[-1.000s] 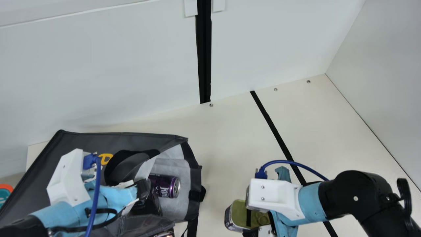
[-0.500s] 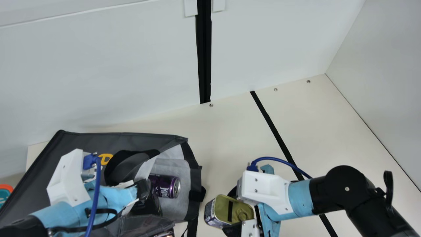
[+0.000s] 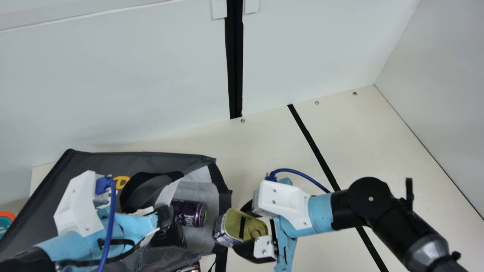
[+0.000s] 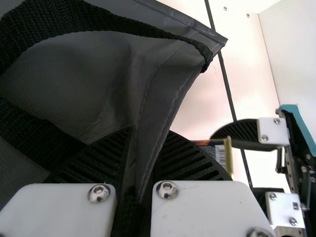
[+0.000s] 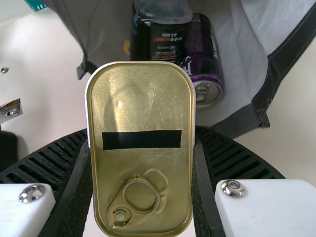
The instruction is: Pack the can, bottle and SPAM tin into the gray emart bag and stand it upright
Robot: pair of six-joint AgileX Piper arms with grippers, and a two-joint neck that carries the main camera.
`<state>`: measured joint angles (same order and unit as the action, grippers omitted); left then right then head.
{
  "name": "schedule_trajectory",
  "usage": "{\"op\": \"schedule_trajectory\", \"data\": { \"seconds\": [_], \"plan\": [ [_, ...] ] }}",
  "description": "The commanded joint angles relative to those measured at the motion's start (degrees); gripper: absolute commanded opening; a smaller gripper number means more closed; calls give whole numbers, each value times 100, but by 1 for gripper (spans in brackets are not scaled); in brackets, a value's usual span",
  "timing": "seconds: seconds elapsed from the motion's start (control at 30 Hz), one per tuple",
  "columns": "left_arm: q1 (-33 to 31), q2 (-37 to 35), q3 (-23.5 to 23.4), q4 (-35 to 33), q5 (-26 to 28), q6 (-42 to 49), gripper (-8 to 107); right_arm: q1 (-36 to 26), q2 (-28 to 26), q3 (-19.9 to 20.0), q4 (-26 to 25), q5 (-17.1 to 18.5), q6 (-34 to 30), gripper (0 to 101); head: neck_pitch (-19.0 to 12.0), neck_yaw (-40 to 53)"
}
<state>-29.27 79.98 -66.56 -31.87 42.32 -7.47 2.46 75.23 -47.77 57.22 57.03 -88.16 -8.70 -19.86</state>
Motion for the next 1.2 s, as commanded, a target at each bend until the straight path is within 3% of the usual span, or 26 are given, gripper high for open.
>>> {"op": "schedule_trajectory", "data": {
  "seconds": [0.0,0.53,1.17],
  "plan": [
    [0,0,0,0,0,0,-8,87,143,-57,85,-124,-32,0,-130,-14],
    [0,0,0,0,0,0,-8,897,1083,-614,497,-887,-118,0,-130,-14],
    [0,0,0,0,0,0,-8,1804,1944,-1352,600,-1502,54,0,-130,-14]
  ]
}}
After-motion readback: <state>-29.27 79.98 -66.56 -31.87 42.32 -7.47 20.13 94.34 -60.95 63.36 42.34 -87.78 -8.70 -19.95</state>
